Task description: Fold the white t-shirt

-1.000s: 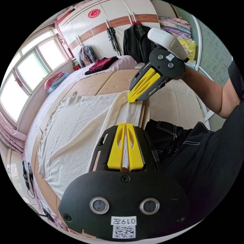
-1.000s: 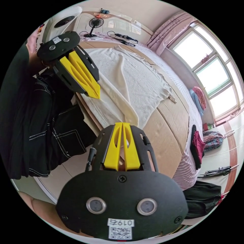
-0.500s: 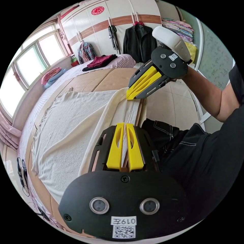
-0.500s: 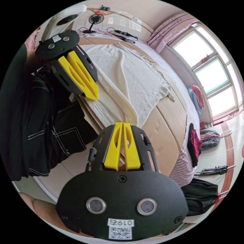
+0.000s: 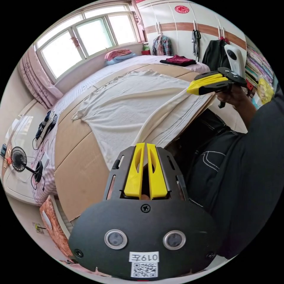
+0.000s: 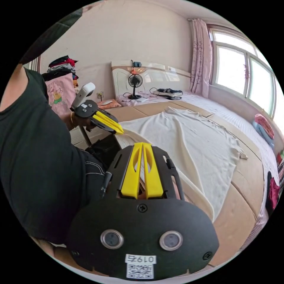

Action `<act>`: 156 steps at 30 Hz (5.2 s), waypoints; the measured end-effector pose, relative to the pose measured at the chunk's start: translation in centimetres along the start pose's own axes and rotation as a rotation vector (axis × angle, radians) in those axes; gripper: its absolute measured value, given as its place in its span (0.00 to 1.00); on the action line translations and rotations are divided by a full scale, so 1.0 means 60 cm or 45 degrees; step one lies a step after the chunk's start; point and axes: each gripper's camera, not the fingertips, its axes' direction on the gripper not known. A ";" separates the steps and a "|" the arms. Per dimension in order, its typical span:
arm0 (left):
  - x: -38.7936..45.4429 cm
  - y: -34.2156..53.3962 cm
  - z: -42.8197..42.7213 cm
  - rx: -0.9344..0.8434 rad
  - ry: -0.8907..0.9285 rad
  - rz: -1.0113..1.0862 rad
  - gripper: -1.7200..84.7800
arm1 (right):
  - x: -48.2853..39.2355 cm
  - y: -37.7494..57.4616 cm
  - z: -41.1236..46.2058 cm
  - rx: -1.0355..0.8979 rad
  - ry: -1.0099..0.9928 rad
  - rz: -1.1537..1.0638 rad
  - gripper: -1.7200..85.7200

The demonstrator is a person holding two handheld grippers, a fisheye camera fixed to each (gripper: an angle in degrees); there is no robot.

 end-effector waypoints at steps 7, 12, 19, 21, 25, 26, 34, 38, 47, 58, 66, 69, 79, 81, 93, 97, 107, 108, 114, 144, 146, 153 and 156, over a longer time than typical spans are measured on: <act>-0.022 0.033 0.004 -0.094 -0.067 0.009 0.03 | -0.043 -0.070 0.142 -0.264 -0.003 -0.157 0.01; -0.042 0.047 -0.013 -0.093 -0.121 -0.041 0.03 | -0.049 -0.111 0.211 -0.322 -0.008 -0.207 0.01; -0.057 0.078 -0.030 -0.131 -0.128 -0.136 0.03 | -0.042 -0.139 0.279 -0.403 -0.002 -0.172 0.01; -0.058 0.085 -0.034 -0.141 -0.139 -0.154 0.03 | -0.034 -0.143 0.282 -0.344 -0.008 -0.122 0.01; -0.055 0.089 -0.053 -0.042 -0.078 -0.165 0.03 | -0.037 -0.149 0.284 -0.276 -0.018 -0.107 0.01; -0.051 0.087 -0.054 -0.023 -0.049 -0.140 0.03 | -0.041 -0.150 0.289 -0.280 0.013 -0.122 0.01; -0.007 0.058 -0.028 -0.028 -0.062 0.146 0.03 | -0.063 -0.129 0.293 -0.392 -0.024 -0.271 0.07; -0.013 0.056 -0.022 -0.043 -0.039 0.174 0.03 | -0.075 -0.124 0.321 -0.436 0.043 -0.307 0.08; -0.011 0.064 -0.023 -0.047 -0.024 0.191 0.04 | -0.065 -0.150 0.351 -0.451 -0.007 -0.320 0.06; -0.001 0.064 -0.021 -0.070 -0.036 0.220 0.04 | -0.045 -0.166 0.373 -0.466 -0.052 -0.277 0.04; 0.007 0.061 -0.018 -0.073 -0.048 0.230 0.04 | -0.052 -0.176 0.390 -0.462 -0.029 -0.355 0.06; 0.007 0.060 -0.014 -0.083 -0.033 0.224 0.04 | -0.050 -0.177 0.400 -0.483 -0.042 -0.371 0.04; 0.008 0.052 -0.021 -0.059 -0.047 0.190 0.03 | -0.018 -0.190 0.389 -0.453 -0.105 -0.277 0.01; 0.010 0.049 -0.021 -0.051 -0.054 0.198 0.03 | -0.016 -0.189 0.382 -0.432 -0.107 -0.269 0.01; 0.038 0.035 -0.010 -0.127 -0.058 0.311 0.03 | 0.005 -0.191 0.361 -0.376 -0.117 -0.212 0.01; 0.032 0.028 -0.029 -0.044 -0.086 0.253 0.03 | 0.005 -0.190 0.358 -0.373 -0.131 -0.216 0.01; 0.047 0.010 -0.001 -0.052 -0.115 0.315 0.03 | 0.011 -0.184 0.335 -0.334 -0.163 -0.164 0.01; 0.046 0.010 0.000 -0.051 -0.131 0.300 0.03 | 0.009 -0.183 0.333 -0.333 -0.160 -0.166 0.01; 0.049 0.011 -0.006 -0.033 -0.165 0.317 0.03 | -0.006 -0.180 0.332 -0.356 -0.163 -0.189 0.01; -0.001 0.026 -0.010 -0.034 -0.172 0.220 0.03 | -0.045 -0.127 0.247 -0.479 0.169 -0.287 0.10; 0.002 0.020 -0.002 -0.037 -0.178 0.251 0.03 | -0.044 -0.126 0.248 -0.513 0.155 -0.294 0.10; -0.020 0.012 -0.003 0.006 -0.065 0.233 0.03 | -0.028 -0.127 0.219 -0.497 0.149 -0.233 0.09; -0.027 0.009 -0.006 0.031 -0.022 0.243 0.03 | -0.025 -0.124 0.216 -0.526 0.160 -0.241 0.08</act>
